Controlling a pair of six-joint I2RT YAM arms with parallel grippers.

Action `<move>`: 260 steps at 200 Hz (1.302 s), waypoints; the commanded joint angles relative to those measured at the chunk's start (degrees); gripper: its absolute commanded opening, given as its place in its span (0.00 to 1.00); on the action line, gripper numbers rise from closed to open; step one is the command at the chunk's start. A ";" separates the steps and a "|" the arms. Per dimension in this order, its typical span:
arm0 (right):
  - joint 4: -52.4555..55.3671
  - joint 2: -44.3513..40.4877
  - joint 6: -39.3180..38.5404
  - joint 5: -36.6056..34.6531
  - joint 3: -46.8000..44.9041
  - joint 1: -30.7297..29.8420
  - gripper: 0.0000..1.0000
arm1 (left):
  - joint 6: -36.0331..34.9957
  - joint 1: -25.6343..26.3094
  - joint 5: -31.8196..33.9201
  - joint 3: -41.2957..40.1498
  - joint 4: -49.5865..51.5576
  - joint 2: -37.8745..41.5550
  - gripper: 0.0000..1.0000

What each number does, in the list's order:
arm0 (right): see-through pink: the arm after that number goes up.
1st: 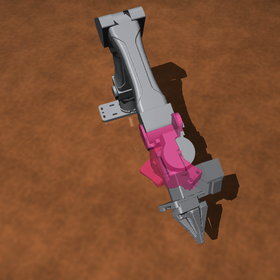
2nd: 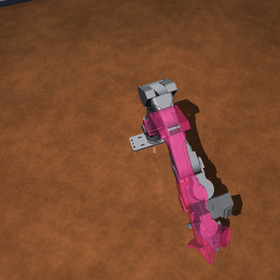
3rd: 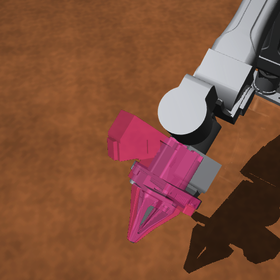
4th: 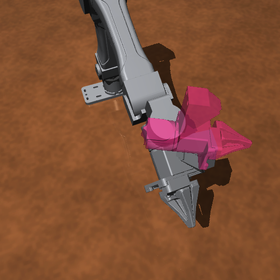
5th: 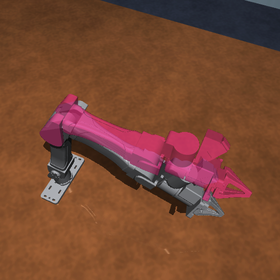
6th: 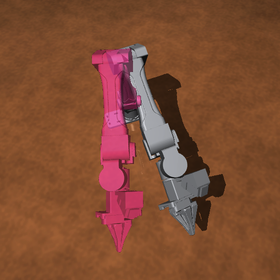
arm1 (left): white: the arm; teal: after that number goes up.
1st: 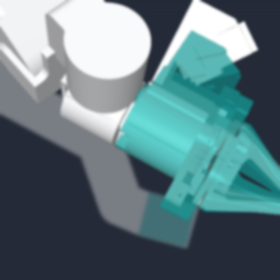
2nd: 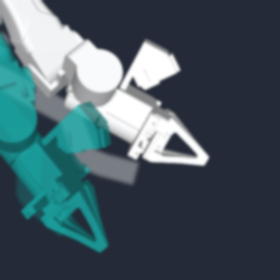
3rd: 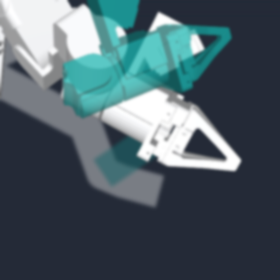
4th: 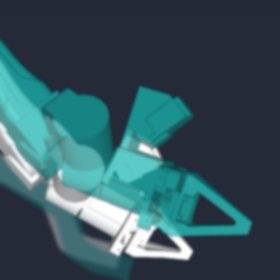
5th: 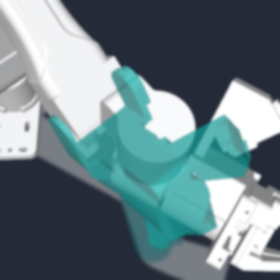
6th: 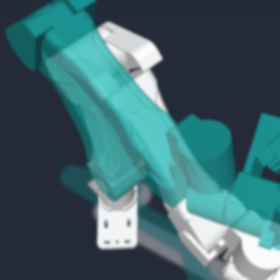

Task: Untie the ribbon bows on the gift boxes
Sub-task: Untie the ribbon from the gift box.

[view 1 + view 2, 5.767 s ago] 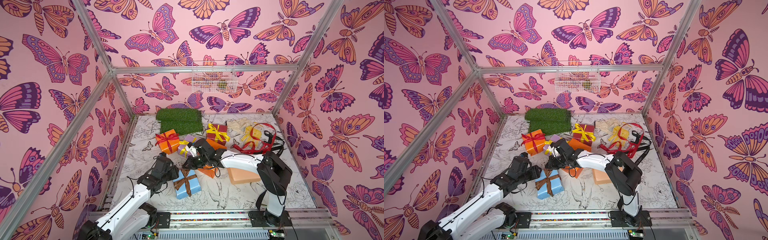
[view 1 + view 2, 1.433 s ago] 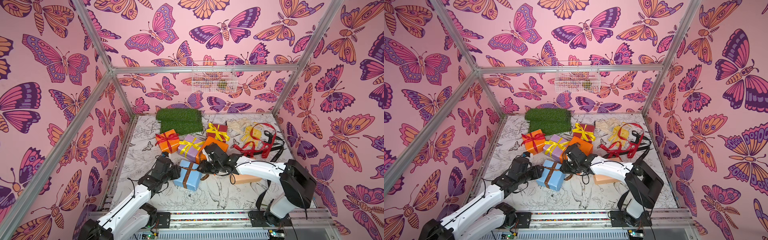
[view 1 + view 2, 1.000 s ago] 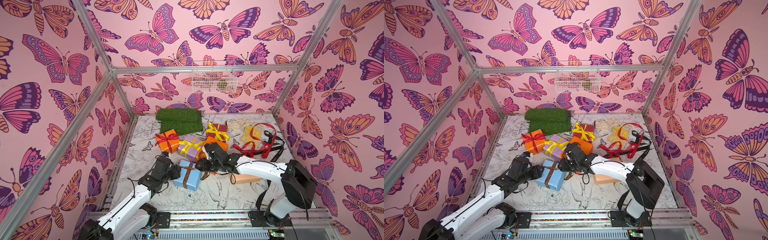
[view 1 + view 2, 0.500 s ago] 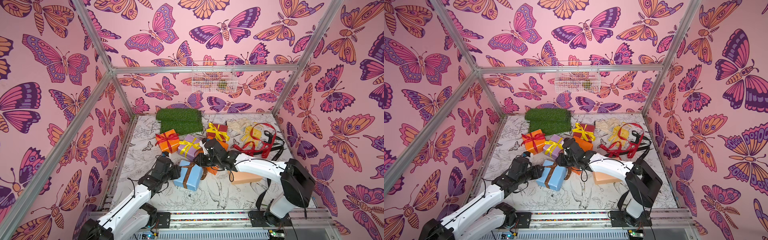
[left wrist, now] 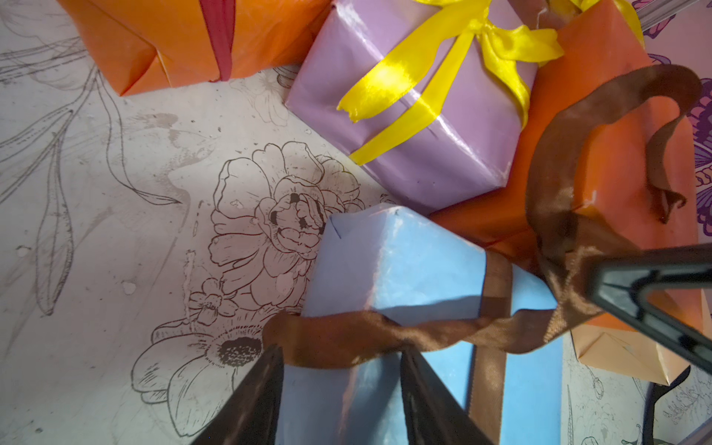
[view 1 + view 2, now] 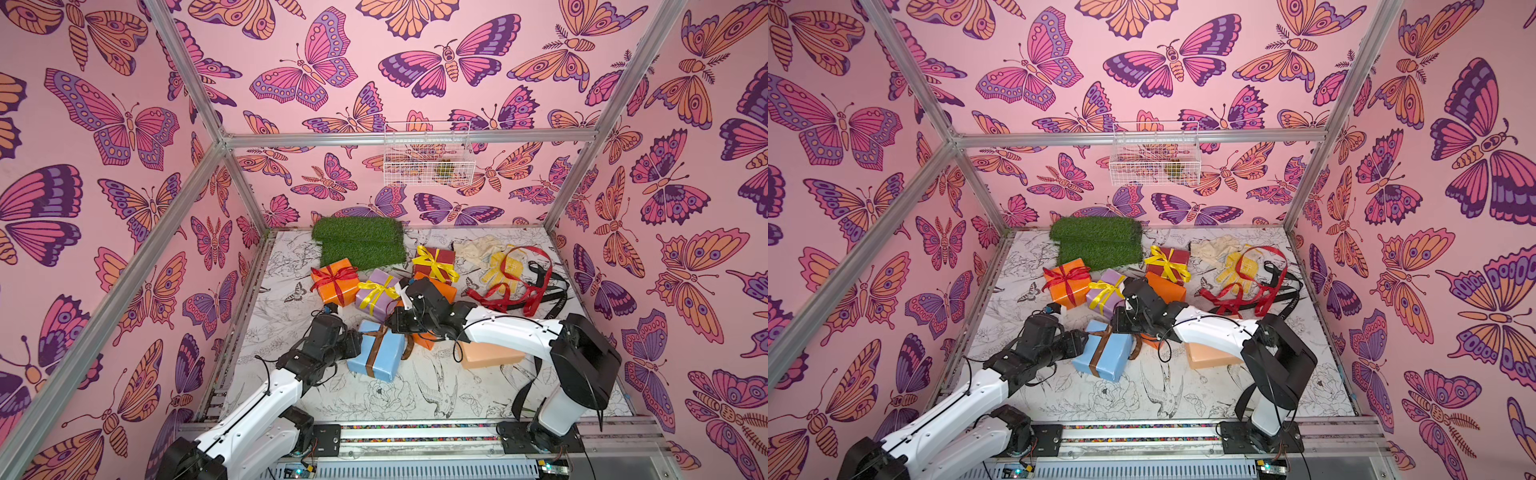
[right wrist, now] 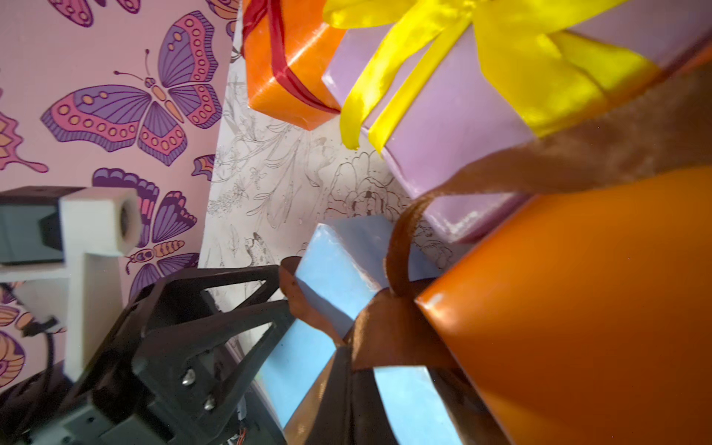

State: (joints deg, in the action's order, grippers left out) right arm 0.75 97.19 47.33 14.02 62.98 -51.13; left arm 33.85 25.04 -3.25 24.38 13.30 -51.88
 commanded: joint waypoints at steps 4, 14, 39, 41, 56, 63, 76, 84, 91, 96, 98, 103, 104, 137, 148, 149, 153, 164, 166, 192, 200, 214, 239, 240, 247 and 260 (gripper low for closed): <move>-4.55 -1.11 -2.05 4.75 2.91 1.02 0.00 | -0.89 -0.43 -0.27 -1.02 -0.60 0.19 0.52; -4.46 -1.46 -2.58 5.81 4.32 1.75 0.00 | -0.89 -0.43 -0.35 -1.13 -0.57 0.50 0.52; -3.45 -1.97 -5.64 7.81 8.83 2.62 0.00 | -0.85 -0.43 -0.58 -1.11 -0.56 0.86 0.52; -2.92 -1.99 -5.87 7.90 9.29 2.62 0.00 | -0.88 -0.43 -0.61 -1.05 -0.58 0.83 0.52; -0.41 -1.91 -8.92 8.51 12.63 2.62 0.00 | -0.75 -0.43 -0.79 -1.05 -0.59 0.73 0.52; -0.08 -2.02 -9.75 8.79 13.63 2.62 0.00 | -0.74 -0.43 -0.73 -1.08 -0.56 0.65 0.52; -0.22 -2.24 -10.95 9.35 14.97 2.62 0.00 | -0.75 -0.43 -0.62 -1.05 -0.56 0.64 0.52; -0.69 -2.42 -11.35 9.13 15.30 2.62 0.00 | -0.78 -0.43 -0.62 -1.07 -0.60 0.64 0.52; -0.85 -2.48 -11.55 8.13 15.57 2.62 0.00 | -0.74 -0.43 -0.53 -1.08 -0.56 0.62 0.52; -0.45 -2.24 -11.69 7.09 15.84 2.68 0.00 | -0.79 -0.43 -0.53 -1.05 -0.56 0.72 0.52; -0.22 -2.13 -11.72 6.72 15.98 2.70 0.00 | -0.75 -0.41 -0.53 -1.06 -0.58 0.72 0.52; 0.41 -1.66 -11.96 6.03 16.41 2.86 0.00 | -0.77 -0.43 -0.53 -0.97 -0.60 0.77 0.52; 0.49 -1.52 -12.02 5.94 16.49 2.91 0.00 | -0.79 -0.43 -0.53 -1.03 -0.58 0.79 0.52; 15.45 4.97 -13.85 4.04 24.57 4.28 0.46 | -0.73 -0.43 -0.80 -0.99 -0.62 1.10 0.52; 21.13 5.83 -15.87 2.72 26.57 4.23 0.55 | -0.63 -0.42 -0.89 -0.98 -0.62 1.25 0.52; 21.70 5.78 -16.04 2.57 26.66 4.22 0.55 | -0.67 -0.43 -0.89 -0.99 -0.63 1.25 0.52; 23.72 5.60 -16.83 1.84 26.92 4.20 0.56 | -0.63 -0.43 -0.93 -0.94 -0.57 1.30 0.52; 28.22 4.63 -18.63 -0.24 26.73 4.11 0.57 | -0.55 -0.43 -1.06 -1.00 -0.62 1.33 0.52; 28.92 4.34 -19.00 -0.45 26.68 4.11 0.57 | -0.60 -0.43 -1.02 -0.94 -0.64 1.34 0.52; 34.13 -1.23 -19.47 -1.57 21.27 4.12 0.57 | -1.28 -0.43 -2.94 -0.91 -1.52 1.25 0.52; 33.70 -3.48 -18.42 -0.45 18.36 4.11 0.57 | -1.35 -0.38 -3.86 -1.15 -2.34 1.19 0.52; 31.23 -6.61 -15.42 2.95 13.04 4.11 0.56 | -1.59 -0.42 -5.04 -1.68 -4.16 0.84 0.52; 19.40 -10.24 -6.70 9.08 1.96 4.11 0.50 | -2.10 -0.43 -6.15 -1.79 -6.34 -1.25 0.53; 18.86 -10.25 -6.32 9.26 1.57 4.07 0.50 | -2.15 -0.43 -6.20 -1.75 -6.35 -1.40 0.53; 15.03 -10.43 -3.65 10.39 -1.02 3.82 0.48 | -2.36 -0.42 -6.61 -1.43 -6.44 -2.25 0.53; 10.15 -10.19 -0.21 10.70 -3.94 2.58 0.47 | -2.75 -0.34 -7.24 -0.89 -6.53 -3.93 0.53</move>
State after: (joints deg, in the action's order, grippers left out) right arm 21.58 86.13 38.11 20.64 64.18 -47.16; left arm 32.99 25.04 -8.16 23.62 8.56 -53.43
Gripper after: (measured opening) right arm 0.480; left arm 0.527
